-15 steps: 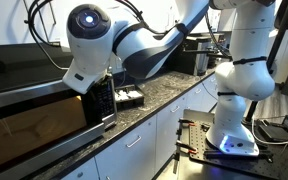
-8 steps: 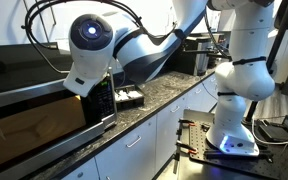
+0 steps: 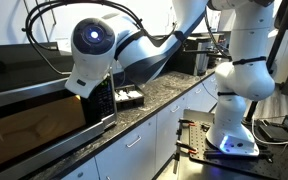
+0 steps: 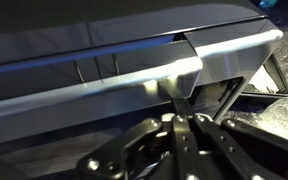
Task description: Close the microwave door
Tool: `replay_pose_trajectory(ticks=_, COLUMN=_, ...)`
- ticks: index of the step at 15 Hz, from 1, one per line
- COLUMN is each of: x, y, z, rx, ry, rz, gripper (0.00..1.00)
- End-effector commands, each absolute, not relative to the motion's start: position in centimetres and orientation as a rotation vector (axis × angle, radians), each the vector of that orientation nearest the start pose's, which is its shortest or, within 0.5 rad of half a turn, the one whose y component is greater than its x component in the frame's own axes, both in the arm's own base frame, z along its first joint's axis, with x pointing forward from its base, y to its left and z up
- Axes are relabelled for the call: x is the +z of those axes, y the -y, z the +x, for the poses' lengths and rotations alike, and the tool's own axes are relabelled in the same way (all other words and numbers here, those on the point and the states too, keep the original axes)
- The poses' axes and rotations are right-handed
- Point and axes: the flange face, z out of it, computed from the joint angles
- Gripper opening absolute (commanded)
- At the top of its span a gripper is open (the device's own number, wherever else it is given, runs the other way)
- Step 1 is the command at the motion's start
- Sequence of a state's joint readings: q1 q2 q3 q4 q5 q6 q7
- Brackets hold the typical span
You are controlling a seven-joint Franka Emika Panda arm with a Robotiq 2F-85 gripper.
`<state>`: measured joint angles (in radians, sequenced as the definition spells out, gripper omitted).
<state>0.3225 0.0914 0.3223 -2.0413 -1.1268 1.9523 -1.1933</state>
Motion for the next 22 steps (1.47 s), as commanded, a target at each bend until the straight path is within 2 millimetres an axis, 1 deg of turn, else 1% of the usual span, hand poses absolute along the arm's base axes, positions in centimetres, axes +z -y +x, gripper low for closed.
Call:
replay_pose_trajectory(ticks=1, x=43.0, y=-26.3, z=49.7, rx=-0.539, ry=-2.008, rz=0.785, gripper=0.00)
replay_pose_trajectory(ticks=4, x=43.2, y=-24.5, z=49.1, rx=-0.568, ry=-1.992, rz=0.804, gripper=0.00)
replay_pose_trajectory(ticks=6, x=43.4, y=-22.9, z=48.7, rx=-0.576, ry=-1.994, rz=0.821, gripper=0.00)
replay_pose_trajectory(ticks=7, x=43.5, y=-21.8, z=48.8, rx=-0.595, ry=-1.983, rz=0.832, gripper=0.00)
replay_pose_trajectory(ticks=9, x=43.6, y=-21.1, z=48.7, rx=-0.602, ry=-1.989, rz=0.826, gripper=0.00)
replay_pose_trajectory(ticks=10, x=43.7, y=-21.4, z=49.1, rx=-0.604, ry=-1.990, rz=0.818, gripper=0.00)
replay_pose_trajectory(ticks=11, x=43.8, y=-21.9, z=48.7, rx=-0.608, ry=-1.993, rz=0.804, gripper=0.00)
replay_pose_trajectory(ticks=14, x=44.1, y=-24.2, z=47.3, rx=-0.617, ry=-2.051, rz=0.780, gripper=0.00)
replay_pose_trajectory(ticks=16, x=44.9, y=-25.7, z=46.7, rx=-0.570, ry=-2.085, rz=0.824, gripper=0.00)
replay_pose_trajectory(ticks=18, x=45.7, y=-28.1, z=46.0, rx=-0.504, ry=-2.144, rz=0.881, gripper=0.00)
replay_pose_trajectory(ticks=21, x=47.1, y=-31.4, z=43.7, rx=-0.406, ry=-2.270, rz=1.003, gripper=0.00)
replay_pose_trajectory(ticks=22, x=47.3, y=-32.5, z=43.5, rx=-0.386, ry=-2.291, rz=1.025, gripper=0.00)
